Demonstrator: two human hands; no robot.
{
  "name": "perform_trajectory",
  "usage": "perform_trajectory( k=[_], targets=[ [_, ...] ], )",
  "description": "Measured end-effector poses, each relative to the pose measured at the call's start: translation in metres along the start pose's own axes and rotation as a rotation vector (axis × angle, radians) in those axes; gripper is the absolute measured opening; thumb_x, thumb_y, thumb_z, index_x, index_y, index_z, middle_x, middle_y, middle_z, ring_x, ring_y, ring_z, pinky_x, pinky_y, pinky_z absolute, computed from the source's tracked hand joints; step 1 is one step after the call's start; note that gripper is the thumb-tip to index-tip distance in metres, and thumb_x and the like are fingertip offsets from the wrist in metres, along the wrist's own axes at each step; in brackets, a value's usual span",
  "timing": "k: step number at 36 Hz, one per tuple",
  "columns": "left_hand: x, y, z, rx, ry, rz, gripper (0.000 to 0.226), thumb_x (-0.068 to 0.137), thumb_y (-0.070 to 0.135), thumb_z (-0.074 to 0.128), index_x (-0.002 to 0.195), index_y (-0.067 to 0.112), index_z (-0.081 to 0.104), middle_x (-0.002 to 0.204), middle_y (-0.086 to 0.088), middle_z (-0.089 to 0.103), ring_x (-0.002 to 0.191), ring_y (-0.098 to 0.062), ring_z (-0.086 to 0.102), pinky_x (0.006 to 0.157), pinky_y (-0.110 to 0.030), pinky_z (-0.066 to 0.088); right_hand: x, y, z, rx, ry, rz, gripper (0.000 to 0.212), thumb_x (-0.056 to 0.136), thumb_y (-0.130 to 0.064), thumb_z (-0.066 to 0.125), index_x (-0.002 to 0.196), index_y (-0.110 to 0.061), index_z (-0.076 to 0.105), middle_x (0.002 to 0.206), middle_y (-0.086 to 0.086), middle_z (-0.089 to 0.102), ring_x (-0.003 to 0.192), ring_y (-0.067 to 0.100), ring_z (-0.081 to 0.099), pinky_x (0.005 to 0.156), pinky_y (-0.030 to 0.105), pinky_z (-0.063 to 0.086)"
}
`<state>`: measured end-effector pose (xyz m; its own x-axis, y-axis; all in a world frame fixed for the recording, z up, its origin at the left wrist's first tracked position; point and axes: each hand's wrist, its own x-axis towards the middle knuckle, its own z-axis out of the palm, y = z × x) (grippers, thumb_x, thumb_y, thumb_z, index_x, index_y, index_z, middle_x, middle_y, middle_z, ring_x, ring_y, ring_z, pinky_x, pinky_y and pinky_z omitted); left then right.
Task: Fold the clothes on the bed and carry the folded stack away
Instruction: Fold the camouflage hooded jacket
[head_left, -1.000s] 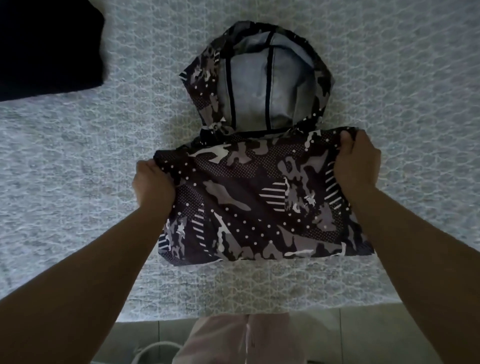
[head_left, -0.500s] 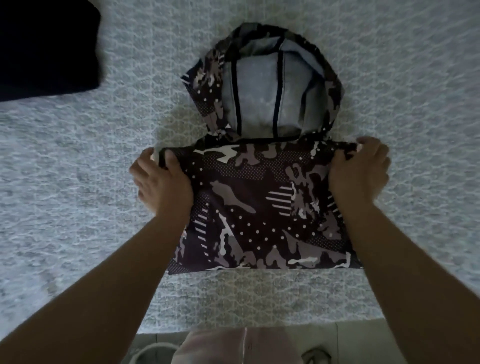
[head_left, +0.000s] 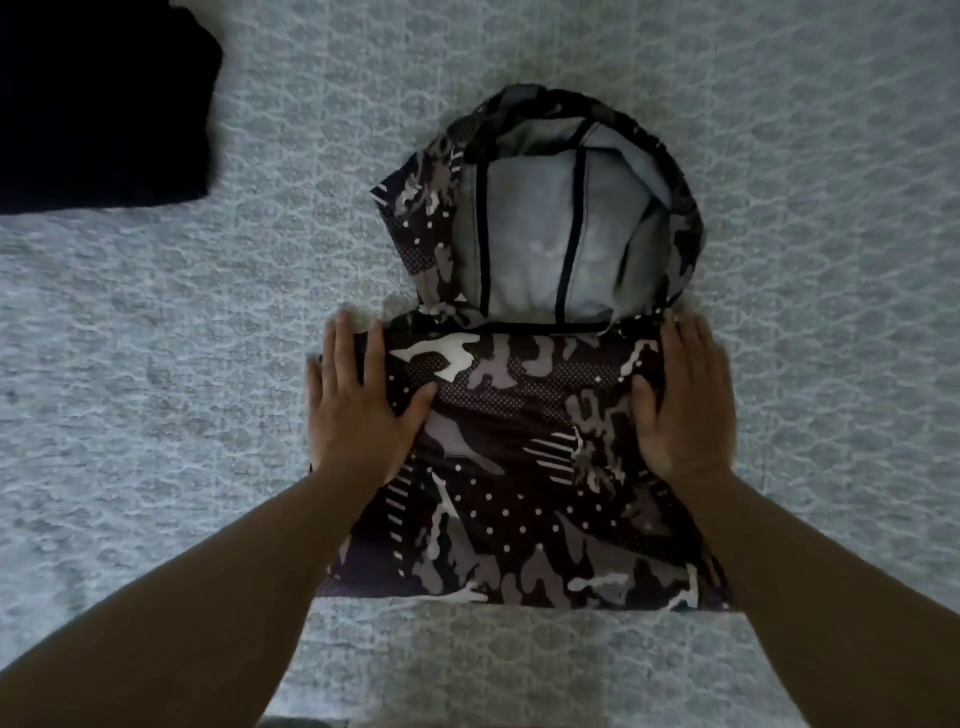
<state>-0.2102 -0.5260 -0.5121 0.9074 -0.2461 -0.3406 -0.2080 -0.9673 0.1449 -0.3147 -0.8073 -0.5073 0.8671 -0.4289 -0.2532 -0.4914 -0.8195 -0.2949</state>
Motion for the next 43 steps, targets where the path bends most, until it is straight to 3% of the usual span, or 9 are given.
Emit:
perform_trajectory(
  k=[7, 12, 17, 21, 26, 29, 35, 40, 43],
  targets=[
    [0.017, 0.021, -0.032, -0.054, -0.122, -0.118, 0.099, 0.073, 0.081, 0.002, 0.151, 0.021, -0.009, 0.159, -0.006, -0.013, 0.146, -0.019, -0.015, 0.117, -0.045, -0.011, 0.015, -0.006, -0.024, 0.173, 0.046, 0.082, 0.074, 0.09, -0.053, 0.026, 0.146, -0.004, 0.03, 0.152, 0.015, 0.03, 0.14, 0.029, 0.026, 0.119, 0.04, 0.007],
    [0.076, 0.072, -0.074, -0.371, 0.231, -0.192, 0.082, 0.087, 0.064, 0.044, 0.149, 0.014, 0.022, 0.152, -0.012, 0.027, 0.14, -0.027, 0.024, 0.116, -0.044, 0.015, 0.077, -0.024, -0.063, 0.209, 0.218, 0.111, 0.065, 0.089, -0.041, 0.054, 0.141, -0.006, 0.038, 0.14, 0.015, 0.043, 0.129, 0.032, 0.038, 0.107, 0.042, 0.027],
    [0.137, 0.106, -0.099, -0.204, 0.12, -0.136, 0.055, 0.091, 0.042, 0.052, 0.14, 0.019, 0.04, 0.132, -0.01, 0.049, 0.121, -0.03, 0.045, 0.09, -0.044, 0.041, 0.149, -0.044, -0.082, 0.105, -0.064, 0.034, 0.064, 0.096, -0.037, 0.047, 0.149, -0.011, 0.021, 0.148, 0.014, 0.032, 0.134, 0.031, 0.031, 0.105, 0.042, 0.033],
    [0.159, 0.115, -0.117, -0.09, 0.013, -0.199, 0.025, 0.091, 0.029, 0.05, 0.111, 0.024, 0.064, 0.103, -0.006, 0.064, 0.094, -0.03, 0.061, 0.068, -0.033, 0.039, 0.179, -0.046, -0.098, 0.283, -0.248, 0.166, 0.027, 0.095, -0.027, 0.053, 0.107, -0.004, 0.061, 0.102, 0.016, 0.061, 0.098, 0.033, 0.057, 0.075, 0.038, 0.05],
    [0.156, 0.106, -0.143, -0.561, 0.307, -0.16, 0.023, 0.078, 0.006, 0.057, 0.084, 0.027, 0.059, 0.098, 0.002, 0.058, 0.091, -0.021, 0.059, 0.068, -0.026, 0.043, 0.178, -0.043, -0.126, 0.475, 0.273, 0.083, 0.015, 0.083, -0.003, 0.054, 0.09, -0.015, 0.059, 0.079, -0.001, 0.054, 0.074, 0.013, 0.049, 0.06, 0.022, 0.035],
    [0.128, 0.097, -0.145, -0.433, 0.551, 0.116, 0.018, 0.074, 0.003, 0.059, 0.086, 0.016, 0.059, 0.098, -0.003, 0.053, 0.086, -0.022, 0.055, 0.062, -0.027, 0.039, 0.152, -0.036, -0.135, 0.368, 0.515, -0.215, 0.02, 0.073, 0.006, 0.057, 0.082, -0.009, 0.049, 0.082, 0.003, 0.049, 0.072, 0.007, 0.039, 0.06, 0.019, 0.024],
    [0.078, 0.061, -0.104, -0.094, 0.396, 0.322, 0.035, 0.056, -0.005, 0.073, 0.085, 0.011, 0.065, 0.095, -0.009, 0.063, 0.085, -0.031, 0.061, 0.075, -0.04, 0.044, 0.094, 0.015, -0.098, -0.108, 0.245, -0.607, 0.052, 0.044, 0.012, 0.081, 0.083, -0.006, 0.051, 0.086, 0.014, 0.052, 0.071, 0.032, 0.053, 0.053, 0.034, 0.041],
    [0.056, 0.041, -0.084, 0.151, 0.075, 0.357, 0.021, 0.059, 0.0, 0.075, 0.069, 0.017, 0.068, 0.079, -0.003, 0.064, 0.084, -0.031, 0.061, 0.077, -0.045, 0.045, 0.08, 0.025, -0.088, -0.191, -0.003, -0.598, 0.038, 0.042, 0.0, 0.081, 0.072, -0.008, 0.059, 0.076, 0.01, 0.056, 0.069, 0.034, 0.058, 0.056, 0.037, 0.044],
    [0.061, 0.049, -0.091, 0.08, 0.151, 0.24, 0.012, 0.076, 0.015, 0.057, 0.079, 0.011, 0.068, 0.082, -0.006, 0.063, 0.081, -0.03, 0.059, 0.074, -0.041, 0.043, 0.084, 0.014, -0.095, -0.149, -0.053, -0.654, 0.012, 0.066, -0.024, 0.063, 0.071, -0.013, 0.06, 0.081, 0.004, 0.055, 0.079, 0.03, 0.056, 0.068, 0.037, 0.042]
  ],
)
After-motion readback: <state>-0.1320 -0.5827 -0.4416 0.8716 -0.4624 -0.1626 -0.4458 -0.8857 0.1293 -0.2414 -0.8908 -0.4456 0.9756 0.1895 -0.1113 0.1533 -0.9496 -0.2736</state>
